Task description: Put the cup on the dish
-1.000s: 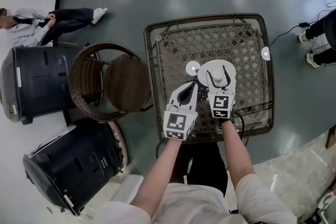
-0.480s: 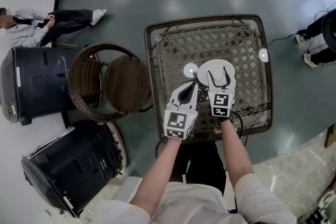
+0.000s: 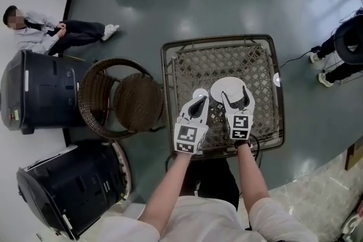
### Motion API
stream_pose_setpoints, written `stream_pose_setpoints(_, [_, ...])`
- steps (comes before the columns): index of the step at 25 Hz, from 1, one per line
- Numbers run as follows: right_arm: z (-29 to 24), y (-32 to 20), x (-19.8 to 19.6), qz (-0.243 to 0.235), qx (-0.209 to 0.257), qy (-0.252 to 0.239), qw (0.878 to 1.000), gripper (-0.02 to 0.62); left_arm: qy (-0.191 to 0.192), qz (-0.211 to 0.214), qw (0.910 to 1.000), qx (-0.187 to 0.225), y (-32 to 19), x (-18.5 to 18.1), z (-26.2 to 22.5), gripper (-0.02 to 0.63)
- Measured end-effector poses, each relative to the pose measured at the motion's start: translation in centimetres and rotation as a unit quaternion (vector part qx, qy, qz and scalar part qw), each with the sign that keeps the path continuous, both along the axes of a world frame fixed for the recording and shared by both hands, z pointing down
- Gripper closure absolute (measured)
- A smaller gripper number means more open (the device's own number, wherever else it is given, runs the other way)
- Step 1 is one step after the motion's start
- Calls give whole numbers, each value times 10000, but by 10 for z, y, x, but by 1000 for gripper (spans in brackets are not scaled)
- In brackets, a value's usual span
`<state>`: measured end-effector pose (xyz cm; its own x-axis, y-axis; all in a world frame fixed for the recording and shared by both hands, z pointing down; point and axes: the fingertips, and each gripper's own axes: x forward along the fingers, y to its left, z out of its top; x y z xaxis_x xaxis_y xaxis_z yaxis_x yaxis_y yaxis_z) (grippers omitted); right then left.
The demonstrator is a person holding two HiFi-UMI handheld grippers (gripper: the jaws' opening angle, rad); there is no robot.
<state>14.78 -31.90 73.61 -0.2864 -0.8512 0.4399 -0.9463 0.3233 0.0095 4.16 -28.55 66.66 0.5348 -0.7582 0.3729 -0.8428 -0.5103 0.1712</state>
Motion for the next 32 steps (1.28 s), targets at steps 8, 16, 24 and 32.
stream_pose_setpoints(8, [-113, 47, -26, -158, 505, -405, 9978, 422, 71, -152, 9994, 288, 31, -26, -62, 603])
stream_pose_setpoints(16, [-225, 83, -83, -588, 1291, -649, 9878, 566, 172, -318, 9960, 813, 51, -58, -137, 603])
stream_pose_setpoints(24, [-285, 130, -112, -648, 1821, -656, 9789, 597, 196, -311, 9900, 1359, 96, -71, -186, 603])
stream_pose_setpoints(32, [-315, 155, -118, -545, 2043, -597, 9756, 597, 71, -436, 9834, 1759, 118, -86, -214, 603])
